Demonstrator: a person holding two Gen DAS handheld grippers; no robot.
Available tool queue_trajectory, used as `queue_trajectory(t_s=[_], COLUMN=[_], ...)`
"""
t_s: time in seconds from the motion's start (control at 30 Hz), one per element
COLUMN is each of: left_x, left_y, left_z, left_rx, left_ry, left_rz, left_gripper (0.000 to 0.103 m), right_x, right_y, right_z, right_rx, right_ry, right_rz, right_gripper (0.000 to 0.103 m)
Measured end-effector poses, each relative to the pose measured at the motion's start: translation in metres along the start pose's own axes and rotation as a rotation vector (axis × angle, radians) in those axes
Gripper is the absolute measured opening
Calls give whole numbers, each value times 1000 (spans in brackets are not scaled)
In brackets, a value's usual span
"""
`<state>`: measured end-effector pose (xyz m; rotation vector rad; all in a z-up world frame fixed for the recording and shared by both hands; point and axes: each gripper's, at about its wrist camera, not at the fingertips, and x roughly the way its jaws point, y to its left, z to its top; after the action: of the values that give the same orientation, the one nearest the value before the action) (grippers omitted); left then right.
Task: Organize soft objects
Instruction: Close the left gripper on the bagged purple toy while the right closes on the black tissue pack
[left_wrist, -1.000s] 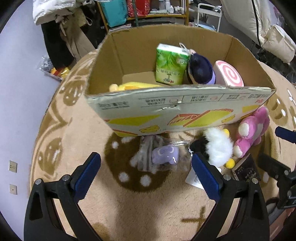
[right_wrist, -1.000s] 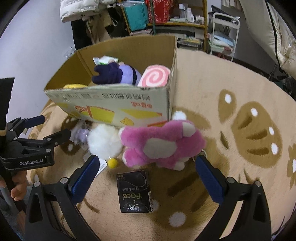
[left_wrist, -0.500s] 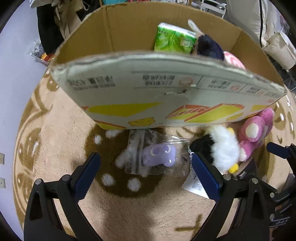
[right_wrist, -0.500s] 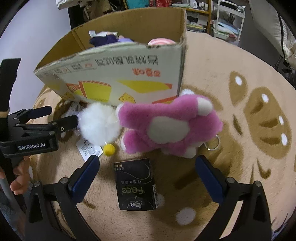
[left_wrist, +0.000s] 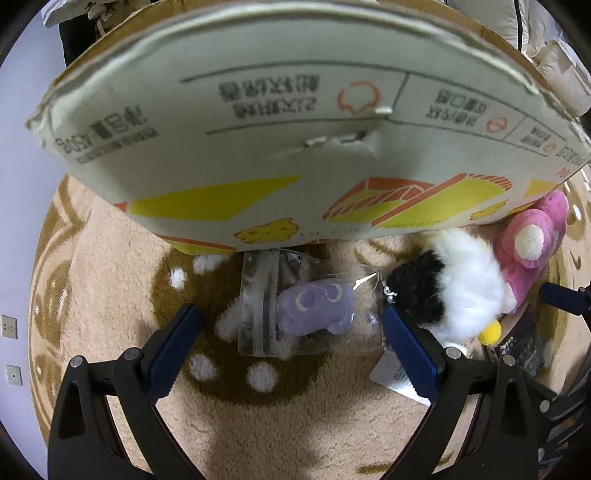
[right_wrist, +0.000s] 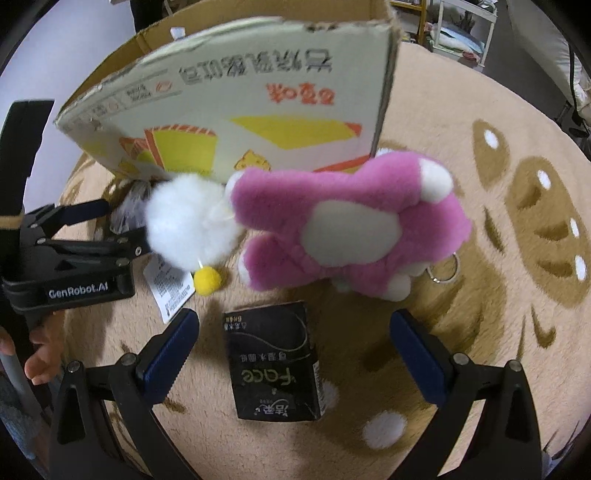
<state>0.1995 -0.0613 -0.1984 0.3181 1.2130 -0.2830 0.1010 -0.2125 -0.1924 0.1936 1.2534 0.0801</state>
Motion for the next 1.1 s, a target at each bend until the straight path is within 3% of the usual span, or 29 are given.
queue_trajectory(t_s=[0.57,1.1], left_x=[3,0], left_y=[3,-29], left_z=[8,-1], left_rx=[-16,39], left_ry=[-1,-6], left_rz=[0,24], left_gripper=[98,98], right_x=[23,23], right_y=[26,24], right_z=[-9,-8], right_rx=[-62,-68], right_ry=[58,61], right_rz=[-49,-50], right_gripper=[98,98])
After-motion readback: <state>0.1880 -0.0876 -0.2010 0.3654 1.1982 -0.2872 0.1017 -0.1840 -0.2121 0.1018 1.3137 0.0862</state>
